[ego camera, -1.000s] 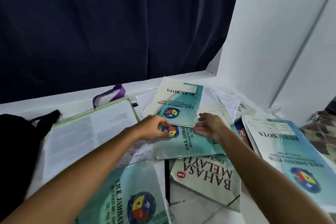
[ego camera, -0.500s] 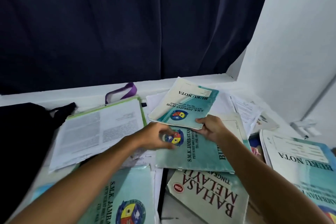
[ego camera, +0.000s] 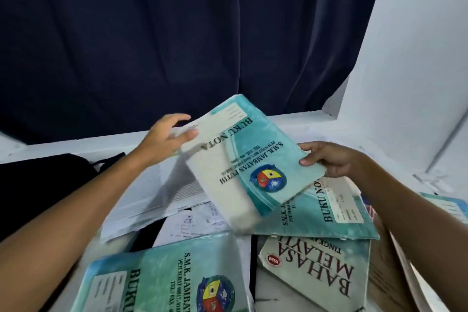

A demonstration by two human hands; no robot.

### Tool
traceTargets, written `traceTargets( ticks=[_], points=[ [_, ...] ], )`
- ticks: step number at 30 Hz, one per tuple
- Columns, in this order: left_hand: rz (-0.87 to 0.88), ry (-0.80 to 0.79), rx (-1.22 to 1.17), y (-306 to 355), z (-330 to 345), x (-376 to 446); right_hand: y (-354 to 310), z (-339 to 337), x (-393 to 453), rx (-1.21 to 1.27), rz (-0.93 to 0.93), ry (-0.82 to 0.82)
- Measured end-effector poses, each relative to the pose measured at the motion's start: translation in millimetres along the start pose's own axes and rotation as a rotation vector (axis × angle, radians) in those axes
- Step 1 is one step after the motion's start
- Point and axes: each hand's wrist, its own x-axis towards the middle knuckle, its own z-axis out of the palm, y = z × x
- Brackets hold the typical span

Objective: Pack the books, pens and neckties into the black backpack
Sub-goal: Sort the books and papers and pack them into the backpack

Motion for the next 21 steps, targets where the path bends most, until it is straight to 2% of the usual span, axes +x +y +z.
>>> traceTargets(
  ticks=[3, 6, 8, 10, 12, 14, 17, 21],
  points=[
    [-0.084, 0.004, 0.039, -5, -25, -12, -16, 29, 6, -0.177, 0.118, -0.164],
    [-0.009, -0.092, 0.252, -11, -44, -33, -20, 60, 25, -0.401, 0.249, -0.367],
    [0.0, -0.298, 0.343, -13, -52, -49, -16, 81, 44, -0.544, 0.315, -0.471],
    [-0.098, -0.567, 0.36, -12, -54, -69, -8, 102, 59, -0.659, 0.373, -0.543],
    [-0.163, -0.757, 0.376, -16, -50, -90, 4, 126, 70, -0.729, 0.411, -0.591],
    [-0.217, -0.846, 0.314, -29, -42, -112, 17, 145, 76, -0.713, 0.45, -0.611],
    [-0.332, -0.885, 0.222, -49, -37, -138, 39, 160, 83, -0.692, 0.508, -0.659],
    [-0.406, -0.892, 0.225, -71, -30, -156, 62, 172, 90, -0.756, 0.537, -0.571]
  ],
)
